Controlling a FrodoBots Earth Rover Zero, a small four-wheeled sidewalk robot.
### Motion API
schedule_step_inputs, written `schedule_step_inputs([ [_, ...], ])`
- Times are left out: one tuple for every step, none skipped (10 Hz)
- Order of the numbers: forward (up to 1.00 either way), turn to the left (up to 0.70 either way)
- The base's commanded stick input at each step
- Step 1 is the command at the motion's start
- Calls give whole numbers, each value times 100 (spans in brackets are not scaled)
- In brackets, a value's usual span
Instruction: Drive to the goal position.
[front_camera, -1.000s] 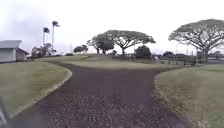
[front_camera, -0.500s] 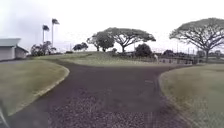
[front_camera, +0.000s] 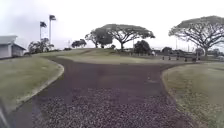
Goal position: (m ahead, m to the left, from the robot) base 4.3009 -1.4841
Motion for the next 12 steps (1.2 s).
schedule_step_inputs([
  [70,0],
  [70,0],
  [70,0],
  [70,0],
  [70,0],
  [70,0],
  [70,0],
  [70,0],
  [70,0],
  [70,-3],
  [70,-23],
  [70,-24],
])
